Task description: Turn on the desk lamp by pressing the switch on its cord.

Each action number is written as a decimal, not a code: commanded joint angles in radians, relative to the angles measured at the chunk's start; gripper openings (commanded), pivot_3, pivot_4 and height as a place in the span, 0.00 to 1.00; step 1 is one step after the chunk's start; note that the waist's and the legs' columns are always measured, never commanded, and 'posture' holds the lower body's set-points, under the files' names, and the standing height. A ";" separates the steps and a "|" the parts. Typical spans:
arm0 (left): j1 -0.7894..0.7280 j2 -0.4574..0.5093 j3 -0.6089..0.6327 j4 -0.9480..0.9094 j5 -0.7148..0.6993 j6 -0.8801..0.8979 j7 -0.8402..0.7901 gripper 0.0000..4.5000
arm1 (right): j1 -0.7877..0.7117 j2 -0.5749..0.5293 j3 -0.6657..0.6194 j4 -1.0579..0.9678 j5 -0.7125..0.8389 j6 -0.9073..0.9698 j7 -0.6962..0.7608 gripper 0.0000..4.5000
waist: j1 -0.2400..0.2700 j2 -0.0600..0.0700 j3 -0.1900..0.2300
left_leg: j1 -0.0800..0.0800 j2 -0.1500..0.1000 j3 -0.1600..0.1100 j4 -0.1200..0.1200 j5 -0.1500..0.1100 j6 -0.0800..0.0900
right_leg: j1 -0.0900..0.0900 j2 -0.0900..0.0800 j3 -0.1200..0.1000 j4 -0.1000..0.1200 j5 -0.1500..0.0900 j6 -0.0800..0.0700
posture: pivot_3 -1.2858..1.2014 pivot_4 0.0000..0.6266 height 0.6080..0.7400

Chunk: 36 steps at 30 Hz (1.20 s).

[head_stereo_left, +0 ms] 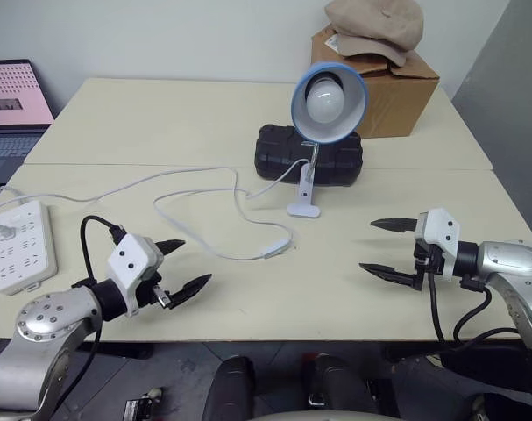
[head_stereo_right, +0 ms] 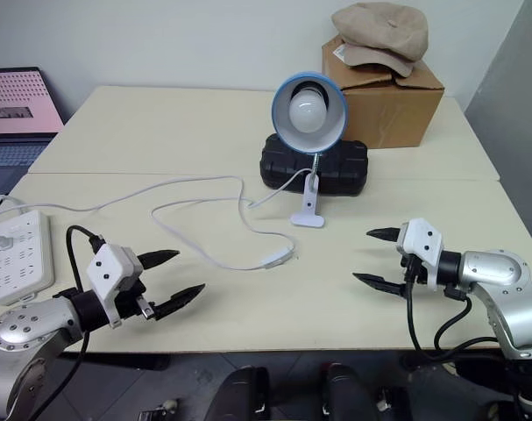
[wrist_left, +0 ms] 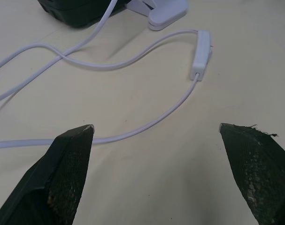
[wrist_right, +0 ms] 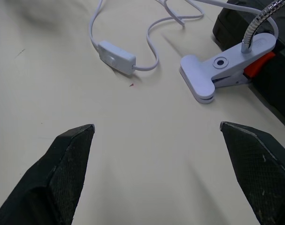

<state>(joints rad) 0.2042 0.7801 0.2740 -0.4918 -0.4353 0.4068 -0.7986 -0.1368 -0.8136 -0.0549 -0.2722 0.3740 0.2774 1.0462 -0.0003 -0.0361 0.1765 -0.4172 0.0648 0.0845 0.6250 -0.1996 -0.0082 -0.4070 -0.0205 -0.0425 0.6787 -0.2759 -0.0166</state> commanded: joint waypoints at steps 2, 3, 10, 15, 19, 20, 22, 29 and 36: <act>-0.012 0.003 0.031 -0.048 -0.013 -0.002 0.007 0.99 | -0.017 0.001 0.000 -0.013 0.002 -0.022 0.010 1.00 | 0.000 0.000 0.000 | 0.000 0.000 0.000 0.000 0.000 0.000 | 0.000 0.000 0.000 0.000 0.000 0.000 | 0.52 0.24 1.00; -0.016 0.005 0.028 -0.048 -0.007 0.011 0.019 0.99 | -0.020 0.003 0.003 -0.013 0.002 -0.021 0.010 1.00 | 0.000 0.000 0.000 | 0.000 0.000 0.000 0.000 0.000 0.000 | 0.000 0.000 0.000 0.000 0.000 0.000 | 0.52 0.24 1.00; -0.036 -0.002 0.005 -0.035 0.058 -0.046 0.040 0.99 | -0.030 0.004 0.015 -0.014 0.003 -0.019 0.008 1.00 | 0.000 0.000 0.000 | 0.000 0.000 0.000 0.000 0.000 0.000 | 0.000 0.000 0.000 0.000 0.000 0.000 | 0.52 0.24 1.00; -0.034 0.001 0.003 -0.006 0.048 -0.073 -0.004 0.99 | -0.034 0.007 0.020 -0.021 0.004 -0.014 0.001 1.00 | 0.000 0.000 0.000 | 0.000 0.000 0.000 0.000 0.000 0.000 | 0.000 0.000 0.000 0.000 0.000 0.000 | 0.52 0.24 1.00; -0.048 0.003 0.016 0.026 0.023 -0.109 -0.059 0.99 | -0.036 0.008 0.027 -0.027 0.001 -0.011 -0.005 1.00 | 0.000 0.000 0.000 | 0.000 0.000 0.000 0.000 0.000 0.000 | 0.000 0.000 0.000 0.000 0.000 0.000 | 0.52 0.24 1.00; -0.056 0.002 0.008 0.030 0.036 -0.121 -0.058 0.99 | -0.038 0.009 0.029 -0.030 0.001 -0.008 -0.008 1.00 | 0.000 0.000 0.000 | 0.000 0.000 0.000 0.000 0.000 0.000 | 0.000 0.000 0.000 0.000 0.000 0.000 | 0.52 0.24 1.00; -0.063 0.002 -0.008 0.037 0.043 -0.133 -0.069 0.99 | -0.043 0.009 0.032 -0.038 0.002 0.001 -0.011 1.00 | 0.001 0.000 0.000 | 0.000 0.000 0.000 0.000 0.000 0.000 | 0.000 0.000 0.000 0.000 0.000 0.000 | 0.52 0.24 1.00; -0.120 -0.006 -0.129 0.088 0.099 -0.166 -0.100 0.99 | -0.036 0.002 0.040 -0.103 0.018 0.072 -0.033 1.00 | 0.001 0.000 0.000 | 0.000 0.000 0.000 0.000 0.000 0.000 | 0.000 0.000 0.000 0.000 0.000 0.000 | 0.52 0.24 1.00; -0.279 -0.095 -0.285 0.211 0.145 -0.147 -0.088 0.99 | 0.011 0.008 0.041 -0.202 0.020 0.184 -0.102 1.00 | 0.003 0.000 0.000 | 0.000 0.000 0.000 0.001 0.000 0.000 | 0.001 0.000 0.000 0.000 0.001 0.001 | 0.52 0.24 1.00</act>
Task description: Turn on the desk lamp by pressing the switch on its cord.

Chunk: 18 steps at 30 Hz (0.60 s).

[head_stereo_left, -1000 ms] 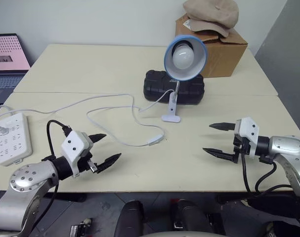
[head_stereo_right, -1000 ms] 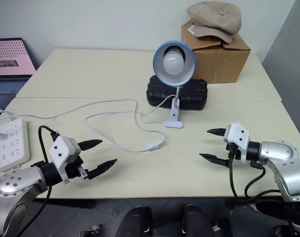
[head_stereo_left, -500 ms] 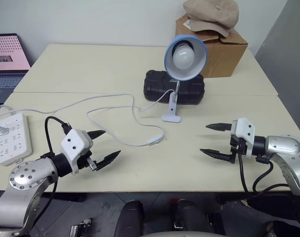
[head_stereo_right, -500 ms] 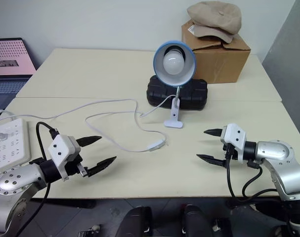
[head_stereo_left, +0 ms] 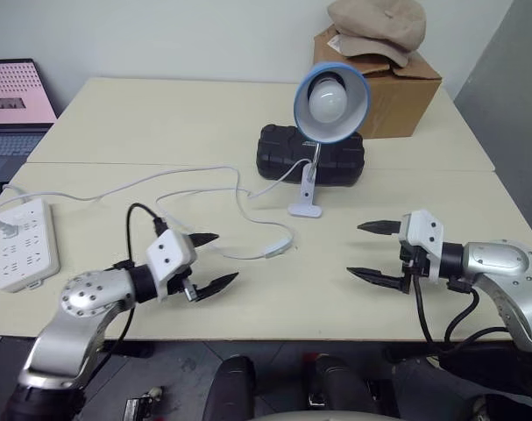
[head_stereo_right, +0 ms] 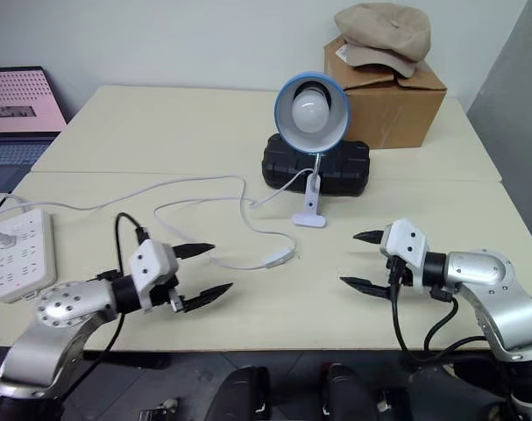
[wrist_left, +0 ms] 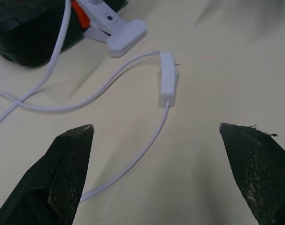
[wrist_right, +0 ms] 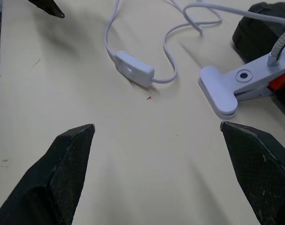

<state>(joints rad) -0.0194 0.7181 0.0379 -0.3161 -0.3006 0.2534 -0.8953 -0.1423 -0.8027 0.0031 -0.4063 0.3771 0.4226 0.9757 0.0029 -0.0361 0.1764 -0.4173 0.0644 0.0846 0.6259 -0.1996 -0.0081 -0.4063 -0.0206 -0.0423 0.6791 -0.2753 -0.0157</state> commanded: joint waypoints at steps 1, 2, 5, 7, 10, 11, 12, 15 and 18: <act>-0.073 -0.047 -0.067 0.057 0.023 -0.002 0.010 0.99 | 0.026 -0.002 -0.018 -0.082 0.016 0.047 -0.040 1.00 | 0.001 0.000 0.000 | 0.000 0.000 0.000 0.000 0.000 0.000 | 0.000 0.000 0.000 0.000 0.000 0.000 | 0.52 0.24 1.00; -0.088 -0.058 -0.082 0.076 0.026 -0.007 0.003 0.99 | 0.035 -0.002 -0.020 -0.095 0.015 0.052 -0.046 1.00 | 0.001 0.000 0.000 | 0.000 0.000 0.000 0.000 0.000 0.000 | 0.000 0.000 0.000 0.000 0.000 0.000 | 0.52 0.24 1.00; -0.120 -0.088 -0.109 0.128 0.042 -0.032 0.003 0.99 | 0.051 -0.001 -0.030 -0.118 0.019 0.068 -0.063 1.00 | -0.001 0.000 0.000 | 0.000 0.000 0.000 0.000 0.000 0.000 | 0.000 0.000 0.000 0.000 0.000 0.000 | 0.52 0.24 1.00; -0.148 -0.105 -0.136 0.177 0.072 -0.064 0.004 0.99 | 0.060 0.000 -0.032 -0.129 0.017 0.072 -0.071 1.00 | -0.001 0.000 0.000 | 0.000 0.000 0.000 0.000 0.000 0.000 | 0.000 0.001 0.000 0.000 0.000 0.000 | 0.52 0.24 1.00; -0.189 -0.132 -0.169 0.248 0.100 -0.103 -0.001 0.99 | 0.063 0.000 -0.030 -0.144 0.018 0.081 -0.082 1.00 | 0.000 0.000 0.000 | 0.000 0.000 0.000 0.001 0.000 0.000 | 0.000 0.001 0.000 0.001 0.000 0.000 | 0.52 0.24 1.00; -0.197 -0.140 -0.177 0.267 0.109 -0.115 0.000 0.99 | 0.062 0.001 -0.030 -0.146 0.018 0.083 -0.083 1.00 | 0.000 0.000 0.000 | 0.000 0.000 -0.001 0.001 0.000 0.000 | 0.000 0.001 0.000 0.001 0.000 0.000 | 0.52 0.24 1.00; -0.203 -0.145 -0.184 0.283 0.119 -0.127 0.000 0.99 | 0.061 0.001 -0.029 -0.148 0.019 0.085 -0.085 1.00 | -0.001 0.000 0.000 | 0.000 0.000 0.000 0.001 0.000 0.000 | 0.000 0.001 0.000 0.001 0.000 0.001 | 0.52 0.24 1.00; -0.220 -0.168 -0.203 0.330 0.142 -0.165 0.003 0.99 | 0.055 0.001 -0.028 -0.155 0.020 0.093 -0.090 1.00 | -0.001 0.000 0.000 | 0.000 0.000 0.000 0.002 0.000 0.000 | 0.000 0.000 0.000 0.001 0.001 0.001 | 0.52 0.24 1.00; -0.241 -0.193 -0.205 0.368 0.155 -0.192 0.010 0.99 | 0.052 0.000 -0.028 -0.162 0.022 0.100 -0.093 1.00 | 0.000 0.000 0.000 | 0.000 0.000 -0.001 0.001 0.000 0.000 | 0.000 0.001 0.000 0.001 0.001 0.001 | 0.52 0.24 1.00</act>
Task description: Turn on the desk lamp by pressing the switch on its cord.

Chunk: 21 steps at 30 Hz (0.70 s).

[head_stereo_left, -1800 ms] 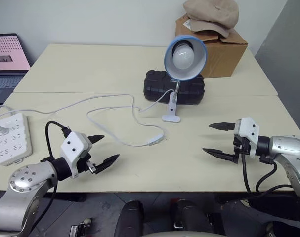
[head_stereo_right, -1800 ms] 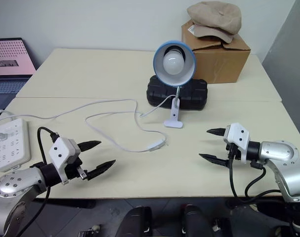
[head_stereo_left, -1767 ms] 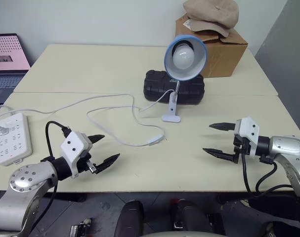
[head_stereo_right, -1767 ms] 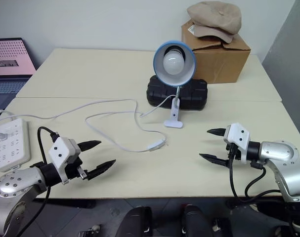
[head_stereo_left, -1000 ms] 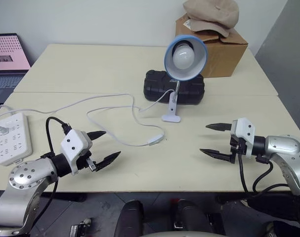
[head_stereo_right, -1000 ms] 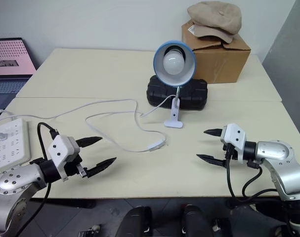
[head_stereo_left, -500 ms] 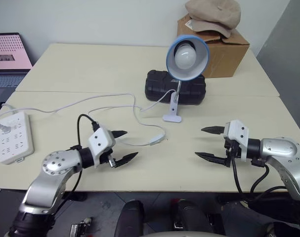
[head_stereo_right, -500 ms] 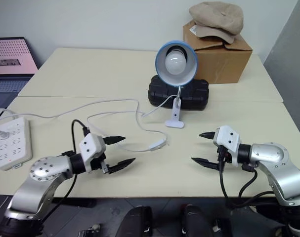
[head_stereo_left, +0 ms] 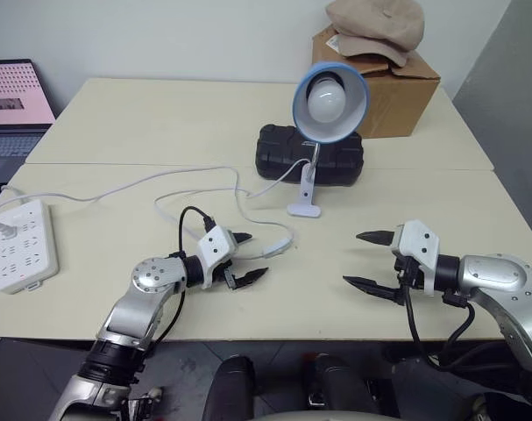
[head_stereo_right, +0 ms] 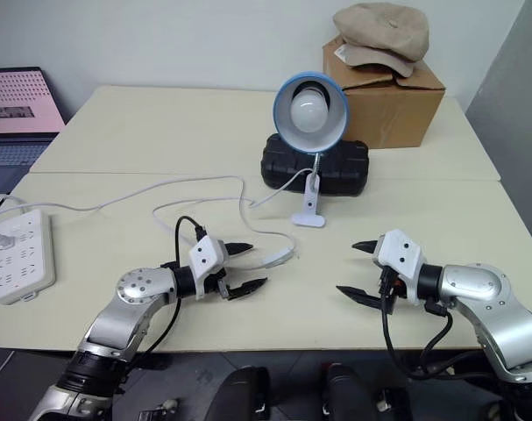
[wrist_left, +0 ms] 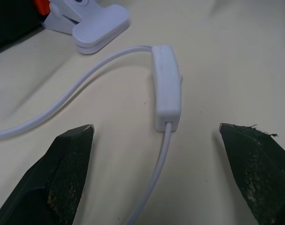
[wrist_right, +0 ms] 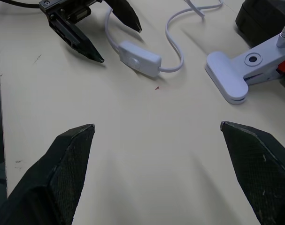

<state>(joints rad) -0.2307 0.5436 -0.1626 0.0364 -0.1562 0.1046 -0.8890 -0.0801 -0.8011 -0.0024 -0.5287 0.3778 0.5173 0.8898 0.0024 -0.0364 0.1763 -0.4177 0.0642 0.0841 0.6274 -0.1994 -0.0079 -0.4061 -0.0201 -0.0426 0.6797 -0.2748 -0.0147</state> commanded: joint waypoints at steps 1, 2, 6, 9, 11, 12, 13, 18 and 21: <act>-0.037 -0.024 -0.005 0.026 0.015 -0.050 0.005 0.99 | -0.011 -0.003 -0.022 -0.041 0.022 0.007 -0.007 1.00 | 0.000 0.000 0.000 | 0.000 0.000 0.000 0.000 0.000 0.000 | 0.000 0.000 0.000 0.000 0.000 0.000 | 0.52 0.24 1.00; -0.043 -0.030 -0.004 0.036 0.015 -0.055 0.003 0.99 | -0.011 -0.003 -0.022 -0.042 0.021 0.007 -0.007 1.00 | 0.000 0.000 0.000 | 0.000 0.000 0.000 0.000 0.000 0.000 | 0.000 0.000 0.000 0.000 0.000 0.000 | 0.52 0.24 1.00; -0.060 -0.049 0.002 0.062 0.007 -0.072 -0.007 0.95 | -0.012 -0.006 -0.022 -0.048 0.019 0.014 -0.008 1.00 | 0.000 0.000 0.000 | 0.000 0.000 0.000 0.000 0.000 0.000 | 0.000 0.000 0.000 0.000 0.000 0.000 | 0.52 0.24 1.00; -0.066 -0.060 0.003 0.067 0.005 -0.080 -0.013 0.85 | -0.012 -0.008 -0.023 -0.053 0.018 0.018 -0.008 1.00 | -0.001 0.000 0.000 | 0.000 0.000 0.000 0.000 0.000 0.000 | 0.000 0.000 0.000 0.000 0.000 0.000 | 0.52 0.24 1.00; -0.067 -0.063 0.001 0.067 0.003 -0.080 -0.022 0.73 | -0.011 -0.008 -0.023 -0.056 0.019 0.019 -0.008 1.00 | -0.001 0.000 0.000 | 0.000 0.000 0.000 0.000 0.000 0.000 | 0.000 0.000 0.000 0.000 0.000 0.000 | 0.52 0.24 1.00; -0.068 -0.066 0.000 0.067 0.002 -0.079 -0.025 0.69 | -0.011 -0.008 -0.023 -0.058 0.019 0.020 -0.008 1.00 | -0.001 0.000 0.000 | 0.000 0.000 0.000 0.000 0.000 0.000 | 0.000 0.000 0.000 0.000 0.000 0.000 | 0.52 0.24 1.00; -0.068 -0.067 0.000 0.067 0.003 -0.079 -0.028 0.63 | -0.010 -0.008 -0.023 -0.059 0.019 0.021 -0.009 1.00 | -0.001 0.000 0.000 | 0.000 0.000 0.000 0.000 0.000 0.000 | 0.000 0.000 0.000 0.000 0.000 0.000 | 0.52 0.24 1.00; -0.067 -0.071 -0.002 0.067 0.005 -0.080 -0.036 0.38 | -0.018 -0.007 -0.023 -0.065 0.025 0.028 -0.009 1.00 | -0.001 0.000 0.000 | 0.000 0.000 0.000 0.000 0.000 0.000 | 0.000 0.000 0.000 0.000 0.000 0.000 | 0.52 0.24 1.00; -0.066 -0.071 -0.001 0.065 0.005 -0.082 -0.043 0.24 | -0.027 -0.005 -0.019 -0.067 0.030 0.031 -0.007 1.00 | -0.001 0.000 0.000 | 0.000 0.000 0.000 0.000 0.000 0.000 | 0.000 0.000 0.000 0.000 0.000 0.000 | 0.52 0.24 1.00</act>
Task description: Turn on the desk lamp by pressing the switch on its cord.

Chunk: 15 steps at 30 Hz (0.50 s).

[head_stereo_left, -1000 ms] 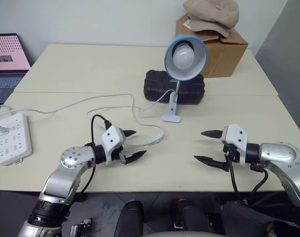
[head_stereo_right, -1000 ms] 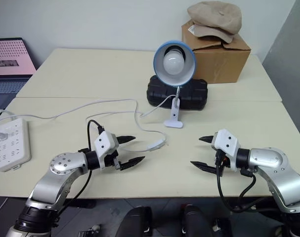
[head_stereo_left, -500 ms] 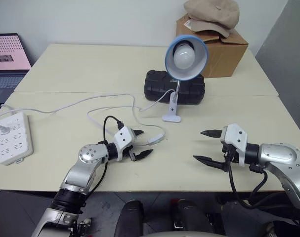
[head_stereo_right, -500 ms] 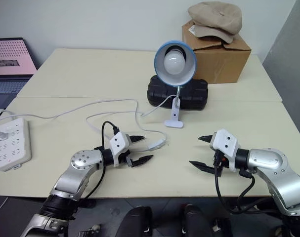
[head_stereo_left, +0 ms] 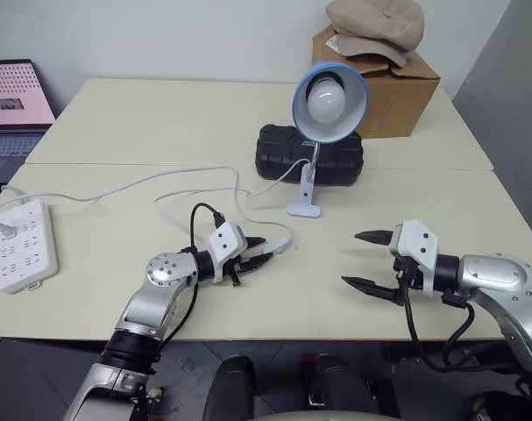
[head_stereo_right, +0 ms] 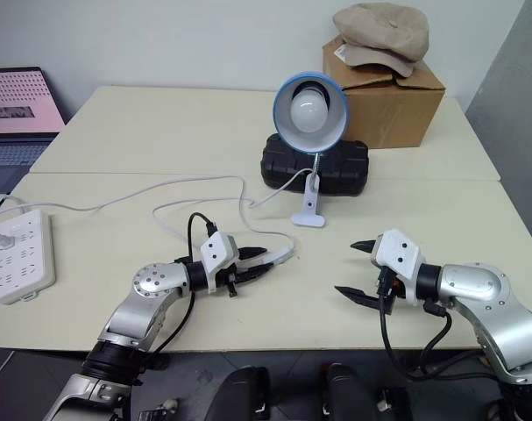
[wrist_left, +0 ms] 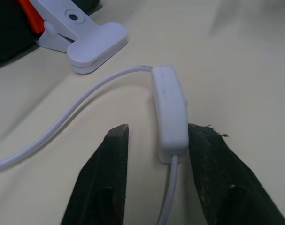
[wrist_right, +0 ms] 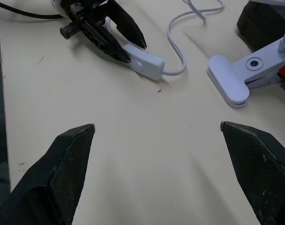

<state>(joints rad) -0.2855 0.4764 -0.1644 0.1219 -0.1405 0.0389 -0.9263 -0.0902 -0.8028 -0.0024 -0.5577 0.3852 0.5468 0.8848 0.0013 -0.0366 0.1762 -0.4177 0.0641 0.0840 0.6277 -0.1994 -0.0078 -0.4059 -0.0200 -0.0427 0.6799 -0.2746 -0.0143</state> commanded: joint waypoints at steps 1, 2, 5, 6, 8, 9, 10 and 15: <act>-0.011 -0.004 0.002 -0.021 -0.011 -0.017 -0.009 0.16 | -0.020 -0.003 -0.016 -0.037 0.025 0.001 0.002 1.00 | 0.000 0.000 0.000 | 0.000 0.000 0.000 0.000 0.000 0.000 | 0.000 0.000 0.000 0.000 0.000 0.000 | 0.52 0.24 1.00; -0.011 -0.004 0.002 -0.023 -0.011 -0.017 -0.011 0.12 | -0.024 -0.004 -0.013 -0.036 0.026 0.001 0.007 1.00 | 0.000 0.000 0.000 | 0.000 0.000 0.000 0.000 0.000 0.000 | 0.000 0.000 0.000 0.000 0.000 0.000 | 0.52 0.24 1.00; -0.005 0.003 0.003 -0.033 -0.015 -0.013 -0.021 0.08 | -0.044 -0.009 -0.004 -0.027 0.028 -0.005 0.023 1.00 | 0.000 0.000 0.000 | 0.000 0.000 0.000 0.000 0.000 0.000 | 0.000 0.000 0.000 0.000 0.000 0.000 | 0.52 0.24 1.00; -0.002 0.005 0.004 -0.036 -0.016 -0.010 -0.024 0.08 | -0.053 -0.009 -0.003 -0.023 0.030 -0.005 0.027 1.00 | 0.000 0.000 0.000 | 0.000 0.000 0.000 0.000 0.000 0.000 | 0.000 0.000 0.000 0.000 0.000 0.000 | 0.52 0.24 1.00; 0.005 0.010 0.006 -0.045 -0.020 -0.006 -0.030 0.08 | -0.071 -0.008 0.000 -0.017 0.038 -0.004 0.037 1.00 | -0.001 0.000 0.000 | 0.000 0.000 0.000 0.000 0.000 0.000 | 0.000 0.000 0.000 0.000 0.000 0.000 | 0.52 0.24 1.00; 0.009 0.013 0.009 -0.054 -0.022 -0.002 -0.032 0.08 | -0.084 -0.004 0.002 -0.015 0.048 0.001 0.041 1.00 | -0.001 0.000 0.000 | 0.000 0.000 0.000 0.000 0.000 0.000 | 0.000 0.000 0.000 0.000 0.000 0.000 | 0.52 0.24 1.00; 0.013 0.017 0.013 -0.065 -0.026 0.004 -0.035 0.08 | -0.100 0.000 0.004 -0.015 0.061 0.011 0.045 1.00 | -0.001 0.000 0.000 | 0.000 0.000 0.000 0.000 0.000 0.000 | 0.000 0.000 0.000 0.000 0.000 0.000 | 0.52 0.24 1.00; 0.035 0.087 0.029 -0.149 -0.070 0.065 -0.101 0.08 | -0.218 0.021 0.044 -0.019 0.119 0.092 0.042 1.00 | -0.005 0.000 0.000 | 0.000 0.000 0.000 0.000 0.000 0.000 | 0.000 0.000 0.000 0.000 0.000 0.000 | 0.52 0.24 1.00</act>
<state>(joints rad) -0.2482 0.5390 -0.1618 0.0368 -0.1766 0.0886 -0.9964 -0.2679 -0.7833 0.0373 -0.5549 0.4717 0.6125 0.9219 -0.0035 -0.0366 0.1762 -0.4175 0.0645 0.0840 0.6277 -0.1994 -0.0079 -0.4061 -0.0197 -0.0425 0.6802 -0.2745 -0.0144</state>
